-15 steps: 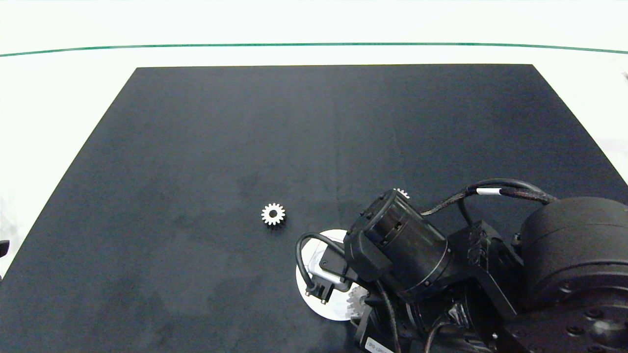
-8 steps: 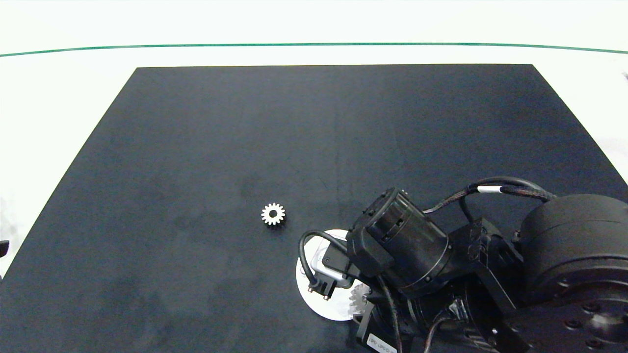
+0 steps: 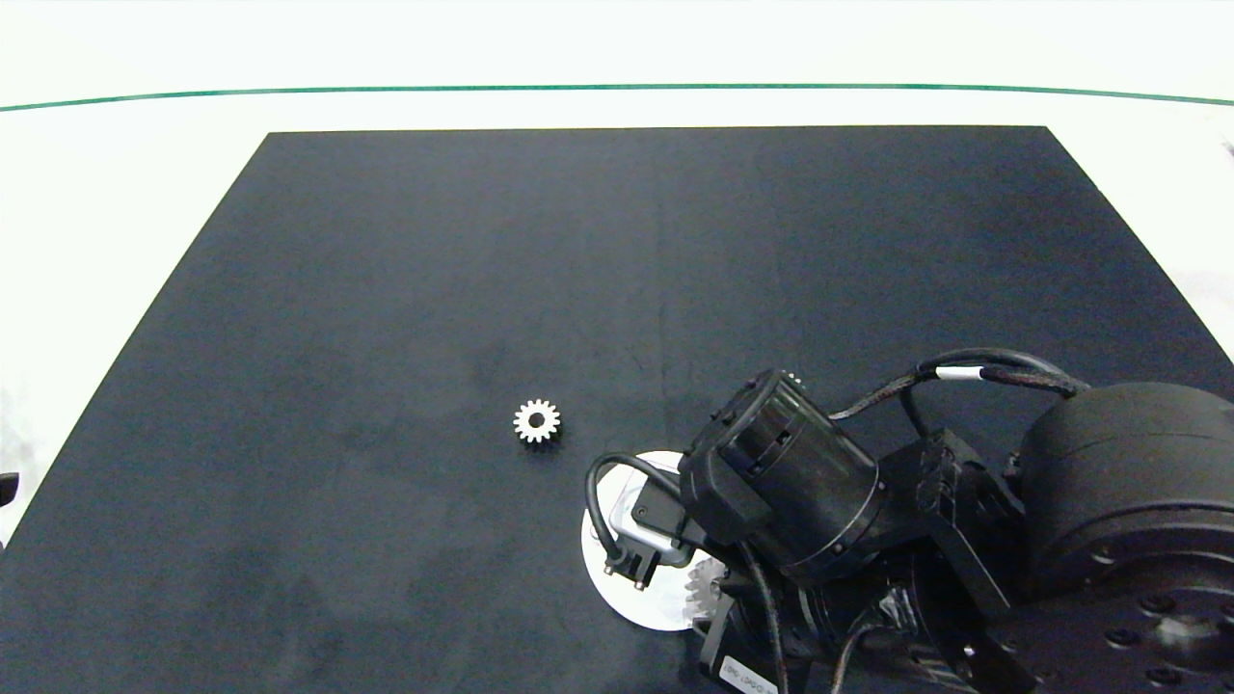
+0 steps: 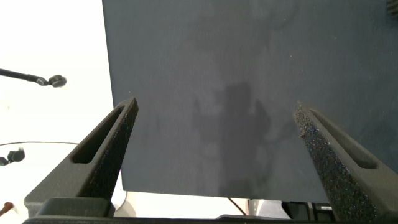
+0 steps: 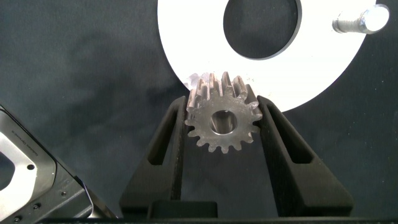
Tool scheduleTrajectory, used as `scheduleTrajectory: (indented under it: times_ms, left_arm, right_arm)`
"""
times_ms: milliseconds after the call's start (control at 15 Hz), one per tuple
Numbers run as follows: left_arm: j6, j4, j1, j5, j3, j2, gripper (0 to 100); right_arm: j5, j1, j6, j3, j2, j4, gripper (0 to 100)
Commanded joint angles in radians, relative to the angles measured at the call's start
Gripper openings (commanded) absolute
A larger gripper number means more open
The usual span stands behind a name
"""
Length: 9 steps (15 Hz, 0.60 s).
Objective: Install three planetary gears onto the carrier pins
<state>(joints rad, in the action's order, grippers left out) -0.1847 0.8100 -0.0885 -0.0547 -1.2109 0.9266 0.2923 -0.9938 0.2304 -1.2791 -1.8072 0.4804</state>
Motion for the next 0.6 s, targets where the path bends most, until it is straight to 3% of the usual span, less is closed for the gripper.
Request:
scheduleTrajectory:
  times_ms: [67, 600]
  left_arm:
    - [-0.001, 0.005, 0.000, -0.001, -0.001, -0.002, 100]
    - [-0.001, 0.005, 0.000, -0.001, 0.001, -0.008, 100]
  right_arm:
    - [0.002, -0.002, 0.003, 0.001, -0.006, 0.003, 25]
    - [0.002, -0.005, 0.003, 0.001, -0.006, 0.004, 25]
